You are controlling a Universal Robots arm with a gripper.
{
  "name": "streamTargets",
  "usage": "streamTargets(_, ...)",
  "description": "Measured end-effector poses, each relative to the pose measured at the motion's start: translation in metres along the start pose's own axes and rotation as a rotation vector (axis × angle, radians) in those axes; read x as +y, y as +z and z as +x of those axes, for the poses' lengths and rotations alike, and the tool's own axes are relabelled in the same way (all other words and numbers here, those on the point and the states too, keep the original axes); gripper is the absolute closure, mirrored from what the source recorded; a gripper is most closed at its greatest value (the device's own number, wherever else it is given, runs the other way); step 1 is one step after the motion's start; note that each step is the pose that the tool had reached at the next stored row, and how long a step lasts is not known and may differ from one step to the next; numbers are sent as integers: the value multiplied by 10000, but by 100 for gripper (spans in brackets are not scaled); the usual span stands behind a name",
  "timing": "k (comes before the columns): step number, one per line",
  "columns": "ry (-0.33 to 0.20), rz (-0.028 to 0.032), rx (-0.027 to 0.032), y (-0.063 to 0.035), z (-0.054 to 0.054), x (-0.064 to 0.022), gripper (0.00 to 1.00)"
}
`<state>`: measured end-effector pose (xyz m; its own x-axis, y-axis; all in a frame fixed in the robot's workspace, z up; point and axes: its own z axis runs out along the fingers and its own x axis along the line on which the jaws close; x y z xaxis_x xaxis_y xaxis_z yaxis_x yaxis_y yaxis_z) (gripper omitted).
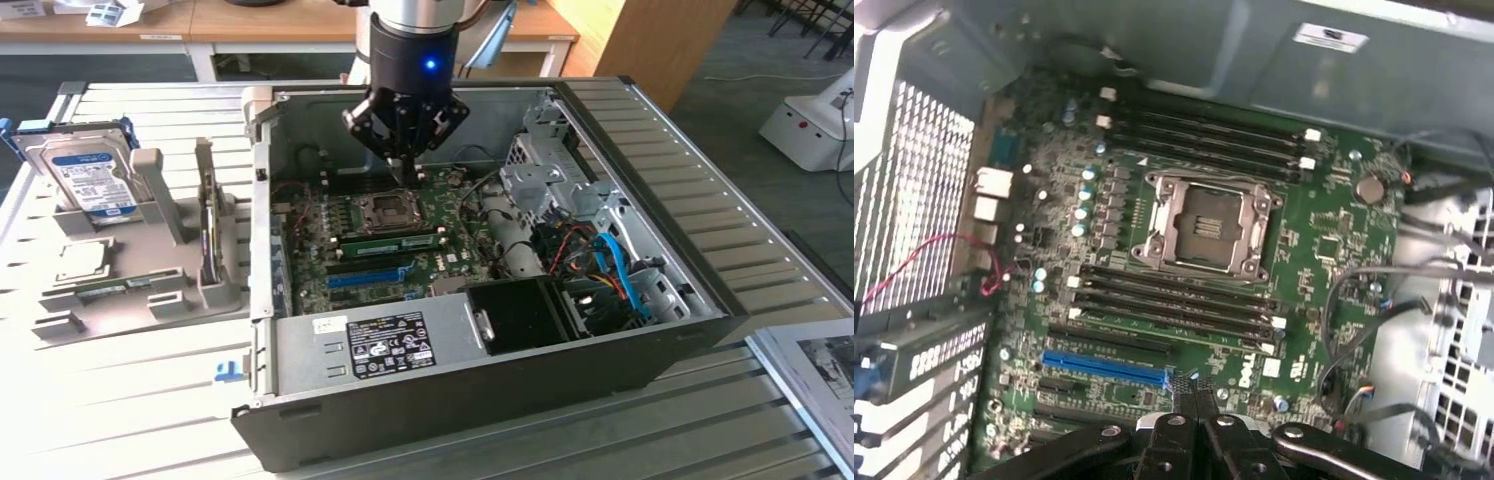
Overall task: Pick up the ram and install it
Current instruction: 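Press down the ram until it locks into place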
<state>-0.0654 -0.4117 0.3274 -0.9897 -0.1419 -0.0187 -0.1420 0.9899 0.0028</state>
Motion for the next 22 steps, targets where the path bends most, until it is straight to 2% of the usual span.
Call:
streamTargets(10,1483,28,-4,0,0,0,90)
streamTargets(16,1536,30,-4,0,0,0,90)
streamTargets(22,1537,27,47,0,-3,0,90)
